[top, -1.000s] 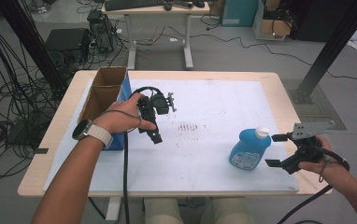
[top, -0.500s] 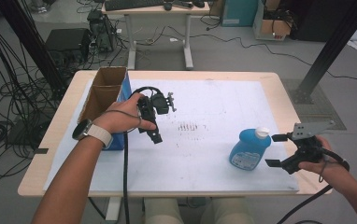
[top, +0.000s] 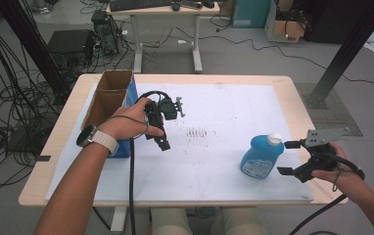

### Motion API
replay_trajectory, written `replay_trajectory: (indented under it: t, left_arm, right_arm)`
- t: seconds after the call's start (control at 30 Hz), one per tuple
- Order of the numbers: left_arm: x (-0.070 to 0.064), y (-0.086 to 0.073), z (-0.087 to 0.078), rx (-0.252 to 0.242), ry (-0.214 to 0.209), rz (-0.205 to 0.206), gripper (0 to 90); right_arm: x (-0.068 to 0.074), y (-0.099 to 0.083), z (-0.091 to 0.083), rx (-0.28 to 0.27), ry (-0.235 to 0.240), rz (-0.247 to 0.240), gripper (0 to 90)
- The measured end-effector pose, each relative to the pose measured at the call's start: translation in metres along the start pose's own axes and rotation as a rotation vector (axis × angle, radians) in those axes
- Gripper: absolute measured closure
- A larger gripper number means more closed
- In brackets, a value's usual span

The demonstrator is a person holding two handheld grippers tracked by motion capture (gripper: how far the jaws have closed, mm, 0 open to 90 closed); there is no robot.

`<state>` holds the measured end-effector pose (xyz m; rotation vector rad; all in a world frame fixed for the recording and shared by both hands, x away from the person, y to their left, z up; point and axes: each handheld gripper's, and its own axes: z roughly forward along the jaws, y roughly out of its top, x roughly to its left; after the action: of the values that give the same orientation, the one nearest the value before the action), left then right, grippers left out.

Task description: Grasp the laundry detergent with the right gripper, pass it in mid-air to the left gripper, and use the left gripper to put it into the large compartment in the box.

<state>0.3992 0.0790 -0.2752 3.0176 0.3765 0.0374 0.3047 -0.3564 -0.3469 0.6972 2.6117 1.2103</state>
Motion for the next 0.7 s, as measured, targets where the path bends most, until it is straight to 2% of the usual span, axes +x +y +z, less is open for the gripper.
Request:
replay_trajectory:
  t: [0.47, 0.5, 0.53, 0.6, 0.7]
  left_arm:
    - [0.0, 0.0, 0.001, 0.0, 0.0, -0.002, 9.9]
    - [0.0, 0.0, 0.001, -0.001, 0.001, -0.001, 9.9]
    - [0.0, 0.001, 0.001, -0.001, 0.0, 0.001, 9.9]
    - [0.0, 0.001, 0.001, 0.001, 0.0, 0.003, 9.9]
    - [0.0, 0.001, 0.001, 0.001, 0.002, 0.003, 9.9]
  right_arm:
    - [0.0, -0.002, 0.01, -0.026, 0.012, 0.014, 5.2]
    - [-0.001, -0.002, 0.012, -0.037, 0.011, 0.003, 5.1]
    - [0.001, -0.002, 0.012, -0.029, 0.01, 0.021, 5.1]
    - [0.001, -0.003, 0.014, -0.03, 0.011, 0.029, 5.1]
    - [-0.001, -0.003, 0.017, -0.044, 0.013, 0.018, 5.1]
